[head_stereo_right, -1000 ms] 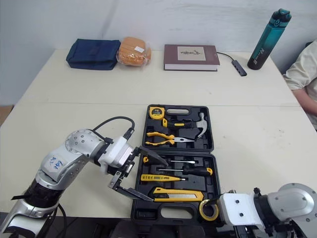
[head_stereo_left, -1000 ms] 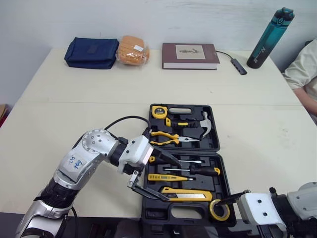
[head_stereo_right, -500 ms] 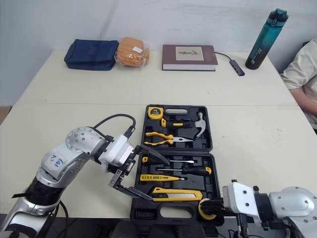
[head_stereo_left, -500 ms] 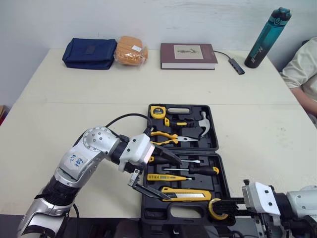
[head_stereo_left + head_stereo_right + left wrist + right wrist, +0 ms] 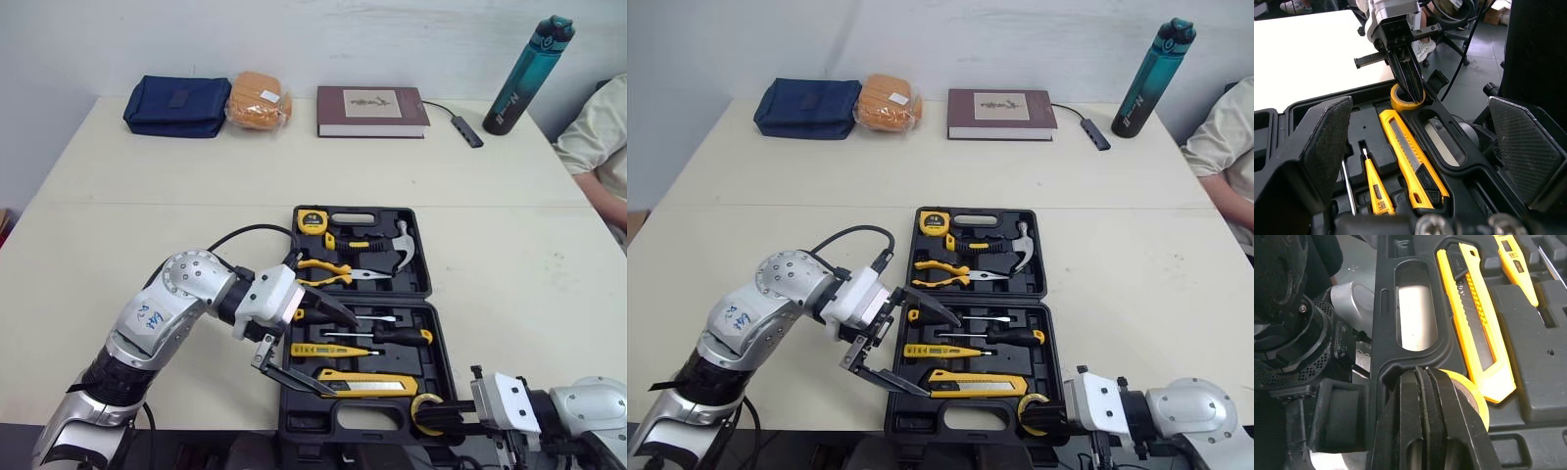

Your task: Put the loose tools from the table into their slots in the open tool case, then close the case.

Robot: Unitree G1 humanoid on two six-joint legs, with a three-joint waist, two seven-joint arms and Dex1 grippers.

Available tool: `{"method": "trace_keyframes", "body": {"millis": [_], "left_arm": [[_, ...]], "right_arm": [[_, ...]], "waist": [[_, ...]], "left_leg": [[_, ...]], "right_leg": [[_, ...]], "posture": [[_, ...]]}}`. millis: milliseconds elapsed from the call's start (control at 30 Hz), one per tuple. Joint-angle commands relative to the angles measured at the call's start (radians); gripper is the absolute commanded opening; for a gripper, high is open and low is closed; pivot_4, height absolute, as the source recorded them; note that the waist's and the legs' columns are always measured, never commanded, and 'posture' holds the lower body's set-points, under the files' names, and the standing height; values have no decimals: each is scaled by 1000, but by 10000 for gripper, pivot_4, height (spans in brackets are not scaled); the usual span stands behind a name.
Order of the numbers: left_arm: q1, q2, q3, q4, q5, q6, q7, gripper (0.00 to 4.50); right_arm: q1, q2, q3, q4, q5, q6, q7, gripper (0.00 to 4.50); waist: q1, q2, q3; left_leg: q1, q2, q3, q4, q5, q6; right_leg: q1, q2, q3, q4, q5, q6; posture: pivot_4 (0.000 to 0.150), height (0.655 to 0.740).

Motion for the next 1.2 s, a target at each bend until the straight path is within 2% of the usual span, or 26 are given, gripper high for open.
{"method": "trace_keyframes", "body": {"millis": [33, 167, 300, 700, 967, 1100, 1200], "left_arm": [[6, 8, 12, 2, 0, -19, -10, 45000], [11, 13, 13, 7, 0, -28, -15, 45000], [17, 18, 15, 18, 3, -42, -24, 45000], [16, 12, 10, 44, 21, -81, -38, 45000], [-7, -8, 2, 63, 36, -87, -33, 45000], [-1, 6, 23, 67, 50, -59, 3, 45000], [19, 45, 63, 87, 64, -40, 36, 45000]], "right_arm": [[14, 6, 16, 116, -54, 25, -36, 370], [12, 4, 2, 173, -27, 5, -30, 370], [40, 7, -30, 201, 10, -31, -22, 370], [61, -18, -94, 200, 92, 21, 0, 370], [50, -23, -136, 41, 169, 130, -26, 370], [65, -61, -266, -95, 272, 250, -44, 370], [17, -87, -365, -105, 332, 354, -95, 370]], "waist": [[0, -4, -3], [1, -10, -7], [3, -11, -7], [4, -11, -7], [3, -10, -6], [1, -5, -5], [0, -5, -5]], "left_leg": [[0, 0, 0, 0, 0, 0], [3, 0, 0, 0, 0, 1], [15, 0, 0, -2, -3, 3], [13, -1, 0, -2, -4, 5], [13, -1, 0, -2, -4, 5], [12, -1, 0, -2, -4, 5], [12, 0, 0, -3, -4, 4]], "right_leg": [[0, 0, 0, 0, 0, 0], [4, -1, 0, -1, 0, 0], [19, -1, -1, -6, 0, 0], [19, -3, 0, -8, 0, 1], [18, -3, 0, -8, 0, 1], [17, -3, 0, -7, 0, 1], [16, -2, 0, -7, 1, 1]], "posture": [[1500, 7400], [1500, 7400], [1500, 7400], [1500, 7400], [1500, 7400], [1500, 7400], [1500, 7400]]}}
